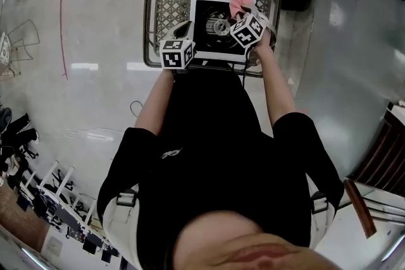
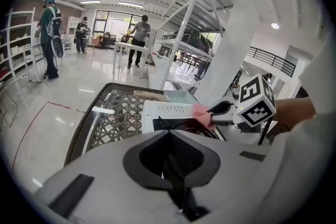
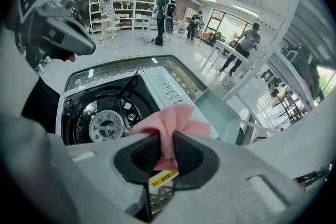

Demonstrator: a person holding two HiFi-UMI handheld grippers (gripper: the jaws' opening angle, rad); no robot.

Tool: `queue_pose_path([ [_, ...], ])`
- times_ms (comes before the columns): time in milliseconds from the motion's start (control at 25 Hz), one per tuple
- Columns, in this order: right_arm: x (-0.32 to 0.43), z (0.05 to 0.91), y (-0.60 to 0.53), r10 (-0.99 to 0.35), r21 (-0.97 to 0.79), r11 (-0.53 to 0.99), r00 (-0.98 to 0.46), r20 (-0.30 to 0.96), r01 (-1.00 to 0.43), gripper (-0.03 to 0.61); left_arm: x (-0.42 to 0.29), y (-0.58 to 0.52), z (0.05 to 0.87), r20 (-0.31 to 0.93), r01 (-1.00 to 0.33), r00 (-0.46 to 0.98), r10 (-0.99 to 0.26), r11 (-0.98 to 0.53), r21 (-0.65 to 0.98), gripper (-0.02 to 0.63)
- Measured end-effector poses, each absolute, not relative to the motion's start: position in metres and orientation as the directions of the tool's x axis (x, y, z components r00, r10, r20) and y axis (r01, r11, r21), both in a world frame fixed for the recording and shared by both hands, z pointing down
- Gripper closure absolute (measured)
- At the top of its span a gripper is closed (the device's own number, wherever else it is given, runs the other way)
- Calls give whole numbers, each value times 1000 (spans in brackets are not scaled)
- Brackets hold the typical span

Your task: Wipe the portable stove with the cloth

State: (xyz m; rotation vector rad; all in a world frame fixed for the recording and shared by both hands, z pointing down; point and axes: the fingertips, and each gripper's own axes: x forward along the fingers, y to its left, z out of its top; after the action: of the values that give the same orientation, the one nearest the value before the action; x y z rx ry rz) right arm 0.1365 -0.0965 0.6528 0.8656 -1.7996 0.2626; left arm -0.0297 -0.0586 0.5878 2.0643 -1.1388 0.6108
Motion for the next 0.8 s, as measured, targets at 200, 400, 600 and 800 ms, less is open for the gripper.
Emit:
queue_pose_path([
  [200, 153, 654, -91, -435, 212, 682, -155, 887, -700, 520, -16, -57, 591, 683, -848, 521, -512, -401, 346, 614],
  [400, 167, 660, -81, -430, 208, 666, -141, 892, -716, 520, -2, -54, 594, 687, -833, 538, -488, -431, 347, 614],
  [600, 178, 666, -69, -408, 190, 651, -127, 904, -735, 520, 6, -53, 593, 690, -823, 548, -472, -452, 344, 614],
  [800, 191, 676, -53, -387, 174, 631, -112, 915, -756, 520, 13, -51, 594, 693, -812, 559, -456, -470, 346, 614],
])
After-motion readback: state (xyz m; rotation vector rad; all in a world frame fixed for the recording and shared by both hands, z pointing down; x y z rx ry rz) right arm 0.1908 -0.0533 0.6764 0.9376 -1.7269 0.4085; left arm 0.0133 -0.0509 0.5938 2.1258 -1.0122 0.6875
